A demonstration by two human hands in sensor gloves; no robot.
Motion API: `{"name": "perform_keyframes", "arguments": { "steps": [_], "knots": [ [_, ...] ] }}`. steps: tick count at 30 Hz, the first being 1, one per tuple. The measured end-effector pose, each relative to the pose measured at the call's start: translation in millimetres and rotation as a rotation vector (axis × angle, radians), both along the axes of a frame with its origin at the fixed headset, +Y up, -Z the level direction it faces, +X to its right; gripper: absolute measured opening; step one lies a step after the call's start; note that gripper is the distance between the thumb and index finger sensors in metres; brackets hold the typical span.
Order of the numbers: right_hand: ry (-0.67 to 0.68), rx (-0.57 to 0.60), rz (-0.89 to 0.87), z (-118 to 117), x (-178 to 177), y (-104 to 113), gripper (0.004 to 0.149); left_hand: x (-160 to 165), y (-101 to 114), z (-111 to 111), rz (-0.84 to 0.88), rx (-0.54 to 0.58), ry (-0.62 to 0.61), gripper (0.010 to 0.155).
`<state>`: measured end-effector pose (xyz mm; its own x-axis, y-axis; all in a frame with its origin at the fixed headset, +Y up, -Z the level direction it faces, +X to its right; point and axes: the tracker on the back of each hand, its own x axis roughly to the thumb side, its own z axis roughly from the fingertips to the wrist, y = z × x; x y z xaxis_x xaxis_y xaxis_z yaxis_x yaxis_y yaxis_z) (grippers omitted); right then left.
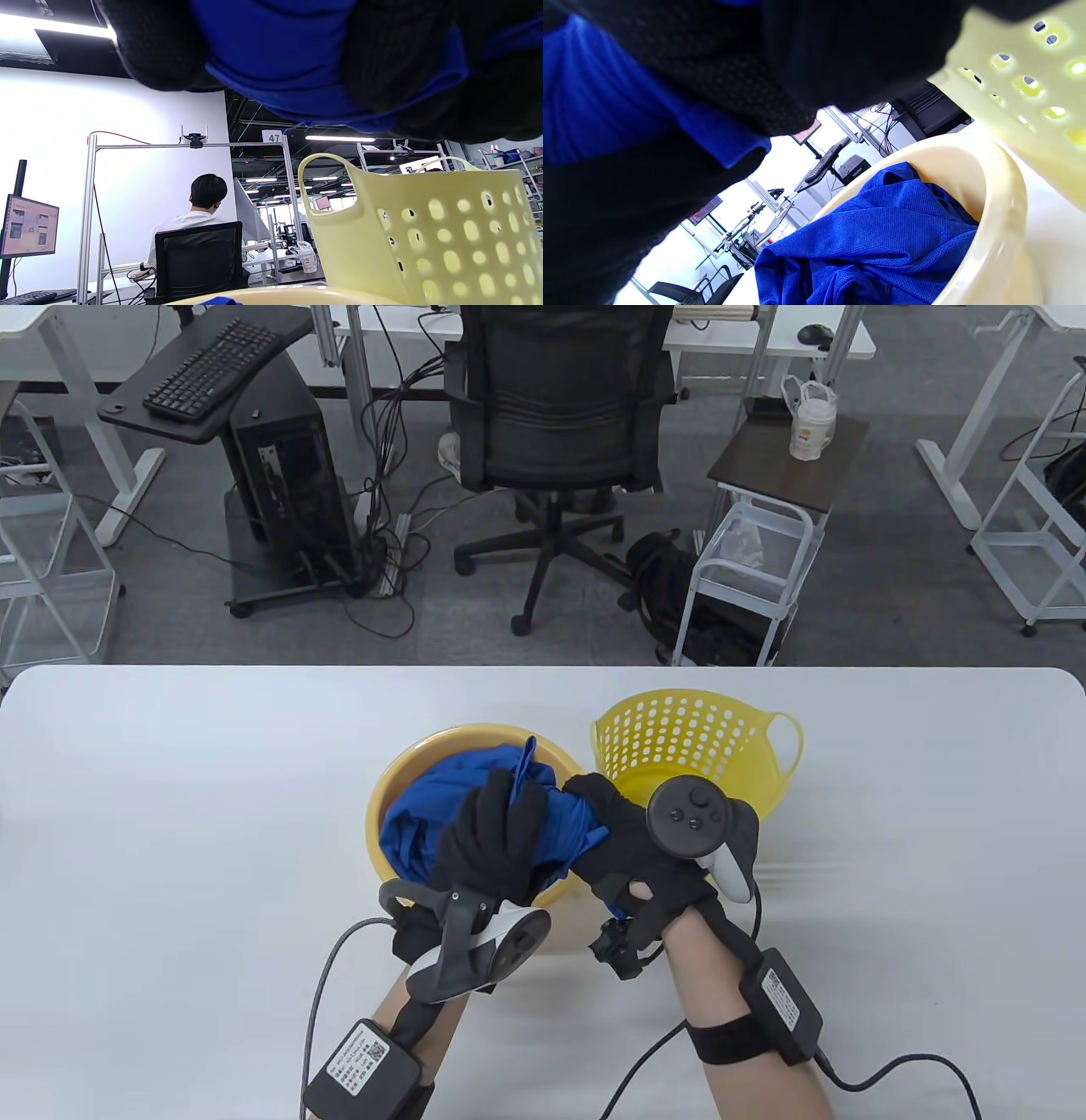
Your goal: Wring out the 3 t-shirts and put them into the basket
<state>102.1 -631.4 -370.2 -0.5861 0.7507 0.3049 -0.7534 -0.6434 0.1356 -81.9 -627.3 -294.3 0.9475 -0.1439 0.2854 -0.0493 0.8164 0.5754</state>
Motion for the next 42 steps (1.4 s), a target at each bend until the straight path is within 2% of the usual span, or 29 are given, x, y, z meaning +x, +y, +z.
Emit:
{"name": "perform_keyframes", "arguments": {
  "steps": [11,16,20,23,27,29,31,34,36,37,38,40,42],
  "knots": [
    [-0.011,0.018,0.008,5,-2,6,0.069,-1,2,2,0.002,0.013,0.005,0.105],
    [-0.018,0.0,0.018,1,-2,-1,0.07,-1,-3,-2,-0.008,-0.008,0.01,0.105],
    [-0.015,0.053,-0.034,-1,-2,-3,0.071,-8,1,-3,0.05,-0.028,0.002,0.108],
    [-0.001,0.064,-0.068,-3,3,-2,0.071,-18,3,-7,0.211,-0.141,-0.079,0.107],
    [0.018,0.022,-0.185,-9,17,-3,0.071,-30,8,-10,0.568,-0.265,-0.282,0.099],
    [0.014,-0.031,-0.353,-13,31,-5,0.071,-34,11,-9,0.772,-0.366,-0.459,0.096],
    [-0.005,-0.079,-0.537,-15,45,-6,0.071,-34,15,-8,0.874,-0.431,-0.606,0.093],
    [-0.056,-0.17,-0.838,-19,73,-10,0.071,-26,22,-4,0.911,-0.539,-0.765,0.081],
    [-0.134,-0.213,-0.998,-19,93,-14,0.072,-22,25,0,0.899,-0.551,-0.755,0.079],
    [-0.231,-0.214,-1.033,-18,105,-16,0.074,-22,25,1,0.885,-0.536,-0.706,0.079],
    [-0.356,-0.187,-1.026,-16,118,-19,0.075,-24,24,0,0.862,-0.515,-0.644,0.079],
    [-0.519,-0.118,-0.949,-13,135,-19,0.08,-31,20,-5,0.787,-0.469,-0.527,0.08],
    [-0.614,-0.039,-0.811,-10,143,-17,0.086,-43,12,-14,0.669,-0.408,-0.357,0.079]
  ]
}}
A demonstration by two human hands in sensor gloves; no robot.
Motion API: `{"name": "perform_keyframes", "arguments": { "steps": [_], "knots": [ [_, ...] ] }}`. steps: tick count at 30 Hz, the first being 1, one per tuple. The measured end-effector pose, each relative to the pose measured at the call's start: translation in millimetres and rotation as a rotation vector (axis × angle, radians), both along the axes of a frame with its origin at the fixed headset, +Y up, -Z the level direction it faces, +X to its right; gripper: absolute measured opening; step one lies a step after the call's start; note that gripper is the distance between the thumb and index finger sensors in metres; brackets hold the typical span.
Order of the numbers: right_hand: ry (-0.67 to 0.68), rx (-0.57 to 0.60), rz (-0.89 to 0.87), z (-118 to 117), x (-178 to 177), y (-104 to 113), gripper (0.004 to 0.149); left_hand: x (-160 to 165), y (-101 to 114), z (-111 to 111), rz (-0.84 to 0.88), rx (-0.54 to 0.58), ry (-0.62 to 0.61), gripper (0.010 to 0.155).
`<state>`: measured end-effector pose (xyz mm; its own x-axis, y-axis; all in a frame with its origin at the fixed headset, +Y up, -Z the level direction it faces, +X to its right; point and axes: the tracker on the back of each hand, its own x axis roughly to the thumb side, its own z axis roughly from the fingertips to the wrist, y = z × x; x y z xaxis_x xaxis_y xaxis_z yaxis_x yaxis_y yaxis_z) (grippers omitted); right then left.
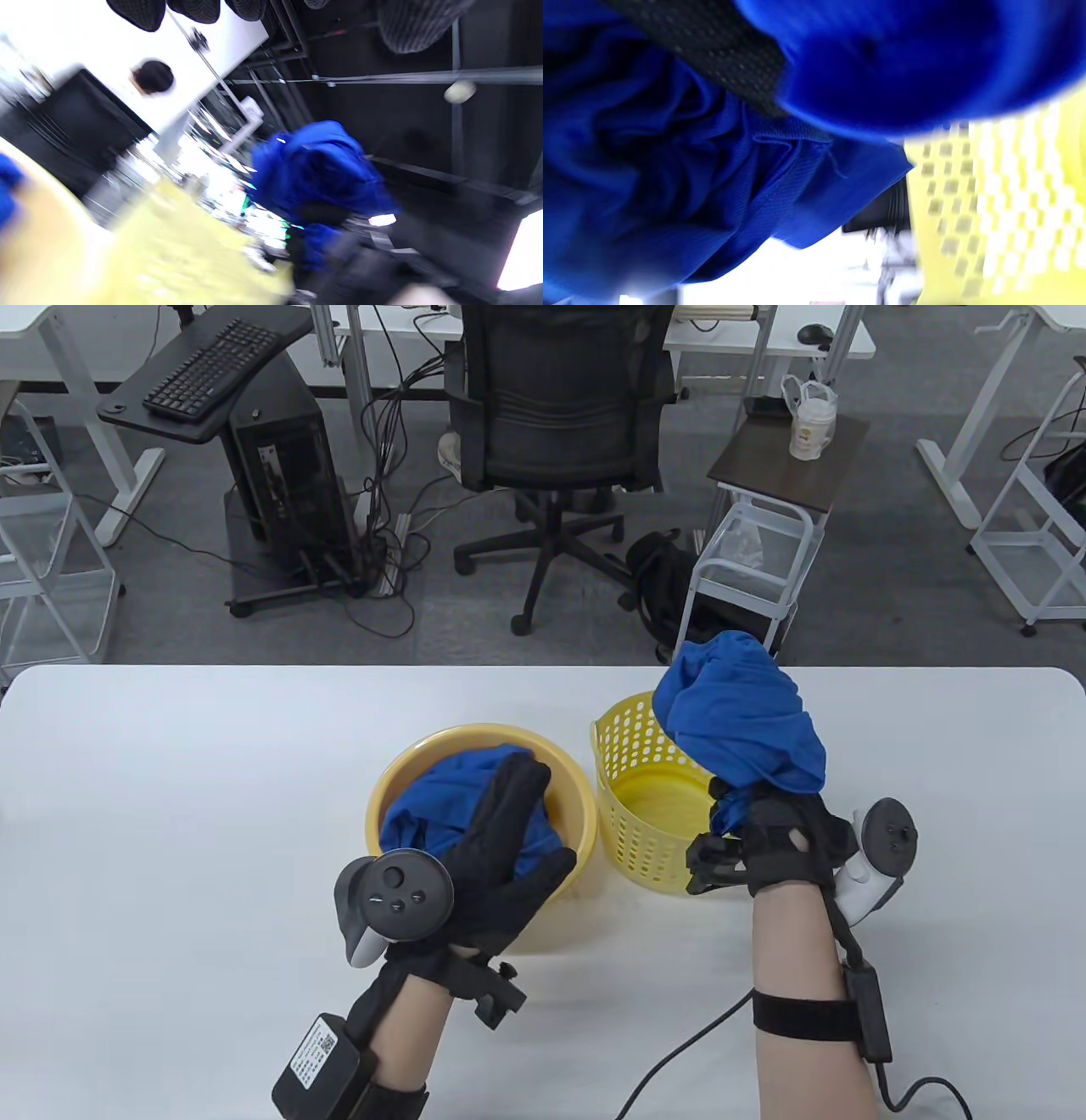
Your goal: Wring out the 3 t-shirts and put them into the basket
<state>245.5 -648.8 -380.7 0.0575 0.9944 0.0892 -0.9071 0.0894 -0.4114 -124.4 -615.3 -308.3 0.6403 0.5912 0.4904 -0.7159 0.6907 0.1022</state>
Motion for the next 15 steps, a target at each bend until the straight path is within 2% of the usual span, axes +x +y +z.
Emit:
{"name": "perform_keyframes", "arguments": {
  "steps": [1,3,6,9,13,15],
  "knots": [
    [-0.027,0.006,0.078,1,1,3,0.088,-8,-6,-6,-0.087,0.008,0.091,0.079],
    [-0.046,0.013,0.182,3,-2,7,0.087,-19,-15,-15,-0.194,-0.013,0.193,0.078],
    [-0.064,0.001,0.323,2,-13,10,0.074,-35,-28,-27,-0.341,-0.106,0.288,0.074],
    [-0.067,-0.01,0.549,0,-29,13,0.063,-44,-38,-34,-0.495,-0.205,0.356,0.073],
    [0.09,0.122,0.592,3,-55,20,0.077,-45,-50,-42,-0.639,-0.267,0.43,0.076],
    [0.097,0.2,0.616,7,-63,27,0.079,-42,-57,-46,-0.712,-0.281,0.462,0.079]
  ]
}}
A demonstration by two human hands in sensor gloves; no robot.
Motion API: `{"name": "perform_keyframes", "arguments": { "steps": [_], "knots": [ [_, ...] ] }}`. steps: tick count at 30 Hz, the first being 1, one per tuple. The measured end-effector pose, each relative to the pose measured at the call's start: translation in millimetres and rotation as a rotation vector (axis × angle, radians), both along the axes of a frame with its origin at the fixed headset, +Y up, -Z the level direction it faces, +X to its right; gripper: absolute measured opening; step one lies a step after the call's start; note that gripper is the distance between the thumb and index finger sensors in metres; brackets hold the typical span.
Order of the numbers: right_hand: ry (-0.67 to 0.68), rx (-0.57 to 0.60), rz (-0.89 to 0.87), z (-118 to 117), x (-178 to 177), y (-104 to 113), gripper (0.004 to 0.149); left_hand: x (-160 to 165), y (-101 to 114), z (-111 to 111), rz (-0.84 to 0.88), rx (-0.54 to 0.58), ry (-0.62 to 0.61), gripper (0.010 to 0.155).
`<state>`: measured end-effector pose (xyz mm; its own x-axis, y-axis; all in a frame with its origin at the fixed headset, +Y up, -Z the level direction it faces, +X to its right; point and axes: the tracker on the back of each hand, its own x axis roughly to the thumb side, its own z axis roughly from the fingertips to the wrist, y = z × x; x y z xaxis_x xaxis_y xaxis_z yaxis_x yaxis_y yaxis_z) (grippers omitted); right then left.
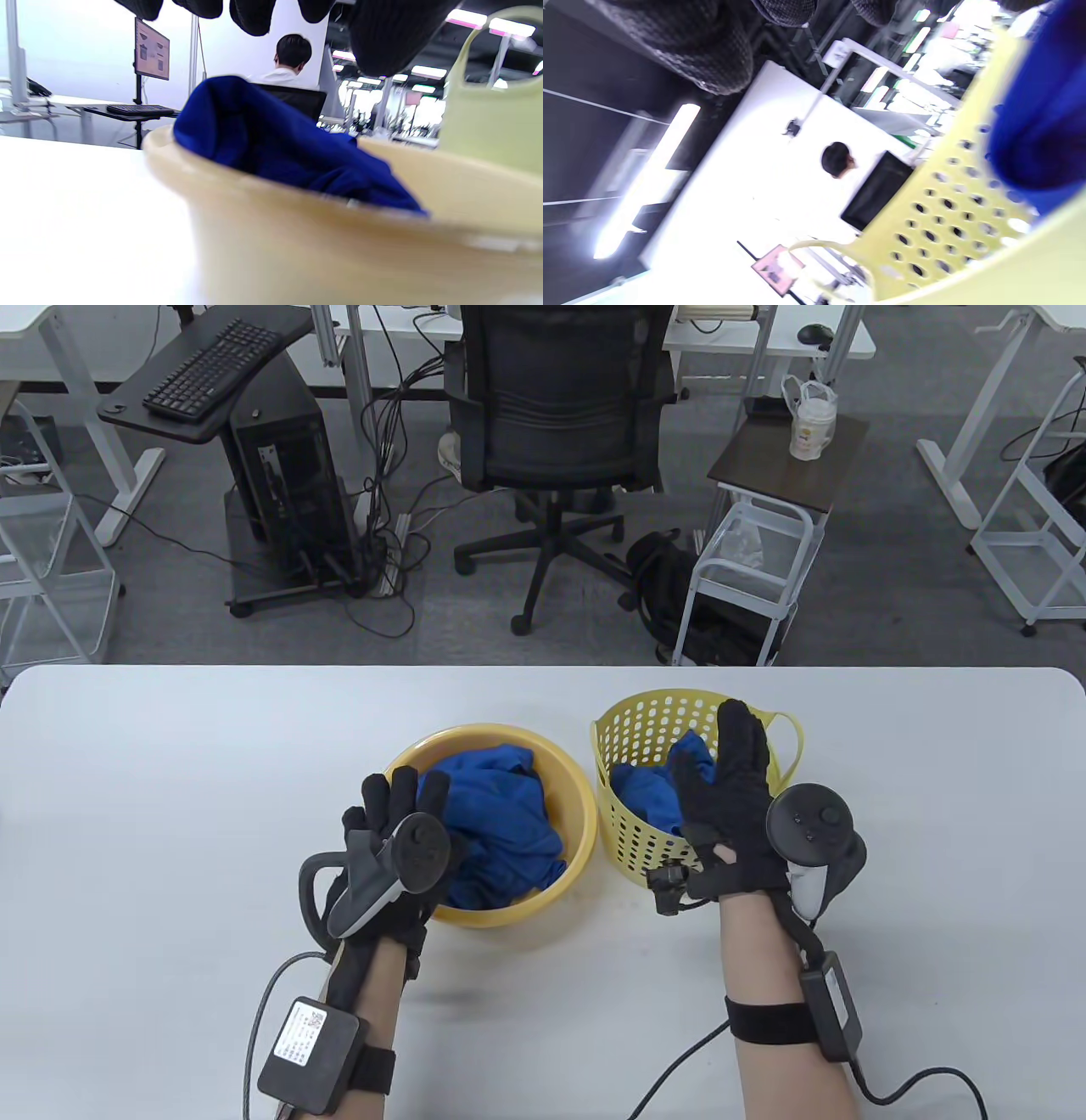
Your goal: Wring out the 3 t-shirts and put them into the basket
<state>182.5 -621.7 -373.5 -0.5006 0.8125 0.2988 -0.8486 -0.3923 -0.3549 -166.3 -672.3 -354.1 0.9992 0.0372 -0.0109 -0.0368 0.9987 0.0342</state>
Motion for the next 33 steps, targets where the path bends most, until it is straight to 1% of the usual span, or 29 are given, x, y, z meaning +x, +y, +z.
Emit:
{"name": "perform_keyframes", "arguments": {
  "steps": [3,5,7,8,10,11,12,13,14,15,17,18,20,21,22,23,24,25,26,29,30,31,33],
  "knots": [
    [-0.015,0.07,0.089,10,-8,13,0.079,0,-10,-8,-0.131,-0.054,0.076,0.082],
    [-0.014,0.092,0.085,15,-10,18,0.079,-10,-10,-12,-0.17,-0.069,0.159,0.083],
    [-0.012,0.102,0.068,18,-9,22,0.078,-22,-12,-16,-0.114,-0.066,0.222,0.088],
    [-0.008,0.107,0.058,20,-9,24,0.078,-27,-17,-20,-0.071,-0.092,0.211,0.092],
    [0.0,0.112,0.042,21,-9,26,0.078,-30,-27,-28,-0.029,-0.163,0.205,0.091],
    [0.006,0.113,0.031,22,-9,27,0.078,-30,-32,-32,-0.034,-0.193,0.229,0.08],
    [0.016,0.113,0.024,23,-10,28,0.078,-30,-35,-35,-0.026,-0.177,0.22,0.065],
    [0.022,0.117,0.021,24,-10,29,0.078,-31,-35,-36,0.012,-0.121,0.223,0.051],
    [0.027,0.122,0.02,25,-11,30,0.077,-32,-30,-35,0.079,-0.03,0.239,0.042],
    [0.028,0.128,0.023,26,-11,31,0.077,-33,-25,-34,0.133,0.012,0.227,0.04],
    [0.025,0.141,0.029,27,-11,33,0.078,-35,-7,-31,0.231,0.016,0.209,0.04],
    [0.026,0.146,0.025,27,-11,34,0.078,-37,8,-28,0.296,0.021,0.191,0.04],
    [0.038,0.145,0.005,26,-10,34,0.078,-40,34,-22,0.374,0.072,0.179,0.04],
    [0.05,0.138,-0.007,25,-10,34,0.079,-43,52,-18,0.451,0.089,0.143,0.041],
    [0.062,0.131,-0.01,25,-10,33,0.079,-44,64,-14,0.527,0.105,0.123,0.041],
    [0.086,0.115,-0.005,24,-12,33,0.08,-45,80,-9,0.652,0.127,0.089,0.041],
    [0.103,0.105,0.0,24,-13,33,0.082,-45,89,-5,0.742,0.146,0.066,0.041],
    [0.134,0.092,0.013,24,-16,32,0.084,-44,105,1,0.869,0.17,0.024,0.041],
    [0.158,0.084,0.028,24,-19,32,0.085,-44,113,5,0.933,0.177,-0.009,0.042],
    [0.256,0.037,0.092,22,-29,30,0.091,-37,145,20,1.191,0.206,-0.191,0.041],
    [0.278,0.029,0.106,21,-31,29,0.093,-34,152,22,1.249,0.201,-0.259,0.041],
    [0.322,0.022,0.124,19,-35,27,0.094,-29,160,27,1.31,0.177,-0.358,0.041],
    [0.397,-0.001,0.142,17,-40,24,0.099,-19,170,34,1.387,0.132,-0.479,0.041]
  ]
}}
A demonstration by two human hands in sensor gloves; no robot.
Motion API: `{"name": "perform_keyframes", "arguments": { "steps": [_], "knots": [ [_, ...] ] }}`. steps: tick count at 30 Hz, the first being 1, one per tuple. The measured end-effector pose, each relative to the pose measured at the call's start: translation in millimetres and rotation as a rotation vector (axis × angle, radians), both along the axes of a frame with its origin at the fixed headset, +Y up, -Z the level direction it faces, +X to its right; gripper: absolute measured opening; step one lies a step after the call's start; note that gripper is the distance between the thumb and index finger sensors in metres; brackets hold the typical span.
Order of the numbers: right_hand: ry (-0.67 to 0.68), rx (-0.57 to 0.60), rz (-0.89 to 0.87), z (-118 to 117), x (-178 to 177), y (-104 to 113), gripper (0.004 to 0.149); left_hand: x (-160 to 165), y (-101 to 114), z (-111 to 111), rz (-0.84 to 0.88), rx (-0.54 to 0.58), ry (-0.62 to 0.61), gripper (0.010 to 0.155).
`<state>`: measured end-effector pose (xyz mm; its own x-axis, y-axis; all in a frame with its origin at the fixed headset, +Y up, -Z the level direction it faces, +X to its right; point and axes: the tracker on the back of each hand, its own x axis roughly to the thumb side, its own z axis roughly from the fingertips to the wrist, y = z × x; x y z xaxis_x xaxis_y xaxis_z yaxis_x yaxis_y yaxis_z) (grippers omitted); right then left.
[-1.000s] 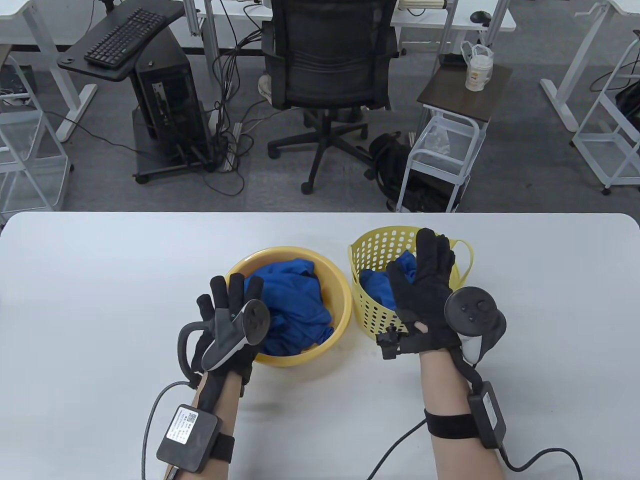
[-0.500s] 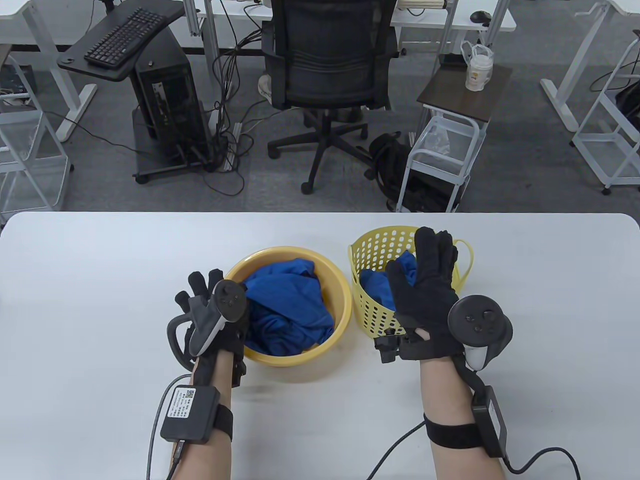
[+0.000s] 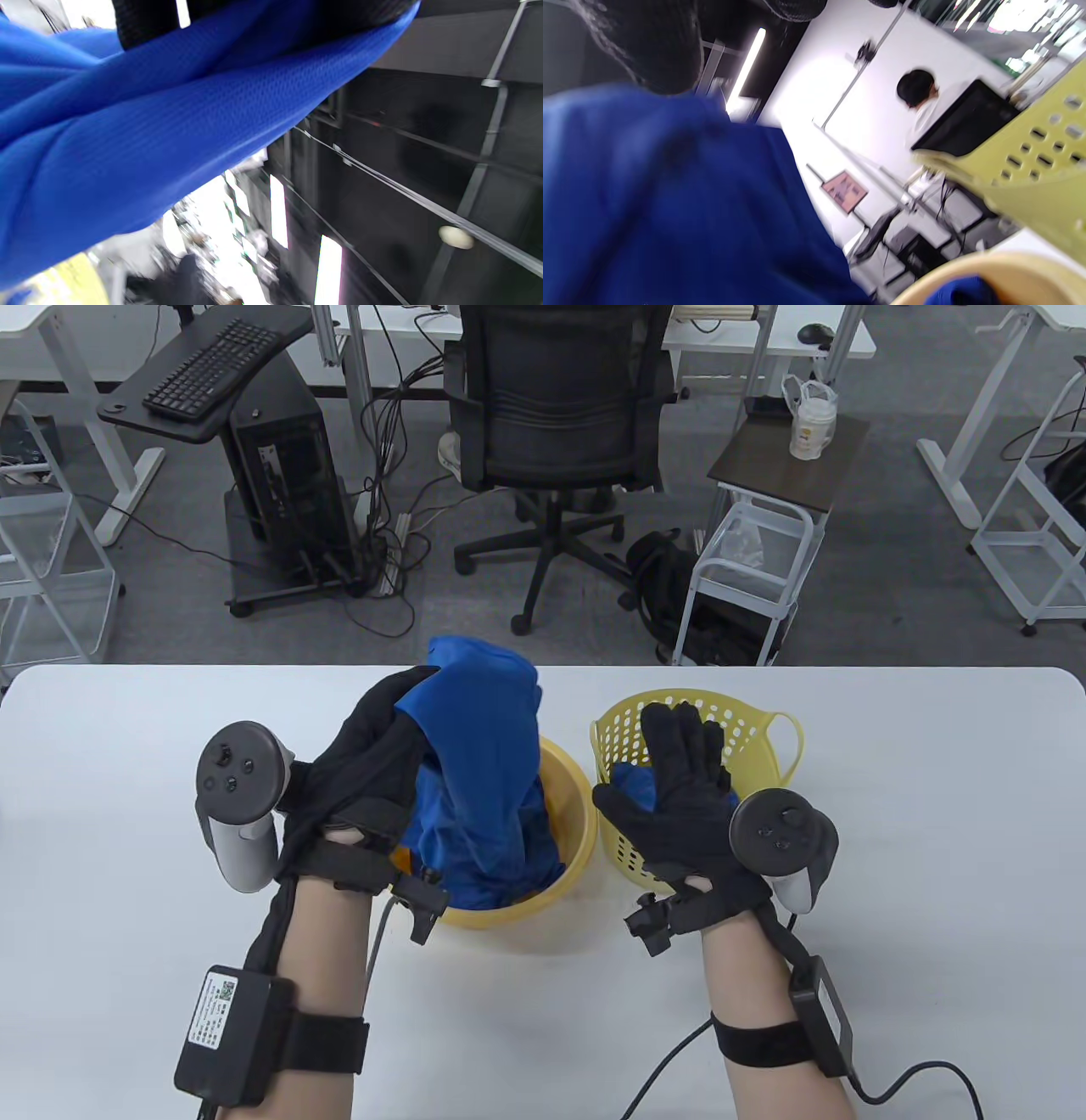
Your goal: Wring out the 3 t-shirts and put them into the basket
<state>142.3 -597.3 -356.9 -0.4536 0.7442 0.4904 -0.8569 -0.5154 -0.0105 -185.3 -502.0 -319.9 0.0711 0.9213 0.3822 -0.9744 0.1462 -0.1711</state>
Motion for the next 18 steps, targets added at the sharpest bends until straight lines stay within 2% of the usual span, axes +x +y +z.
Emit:
{"name": "perform_keyframes", "arguments": {
  "steps": [2,4,7,10,12,13,15,16,18],
  "knots": [
    [0.096,-0.03,0.046,-3,-7,-2,0.107,12,9,7,0.056,0.034,-0.084,0.042],
    [0.232,-0.069,0.163,-5,-16,-5,0.116,25,18,14,0.085,0.057,-0.151,0.042],
    [0.331,-0.122,0.276,-6,-30,-12,0.125,48,26,22,0.139,0.101,-0.295,0.042],
    [0.418,-0.039,0.268,-2,-49,-16,0.128,77,29,30,0.182,0.063,-0.496,0.042],
    [0.464,0.023,0.213,1,-58,-16,0.125,88,29,32,0.159,0.059,-0.581,0.042],
    [0.474,0.059,0.169,3,-61,-16,0.115,91,29,32,0.143,0.049,-0.623,0.042],
    [0.431,0.092,0.074,4,-63,-15,0.065,88,31,32,0.114,0.037,-0.653,0.042],
    [0.342,0.091,0.019,3,-59,-16,0.045,82,31,31,0.095,0.034,-0.638,0.042],
    [0.148,0.119,-0.001,-4,-41,-16,0.042,56,29,27,0.076,0.041,-0.536,0.042]
  ]
}}
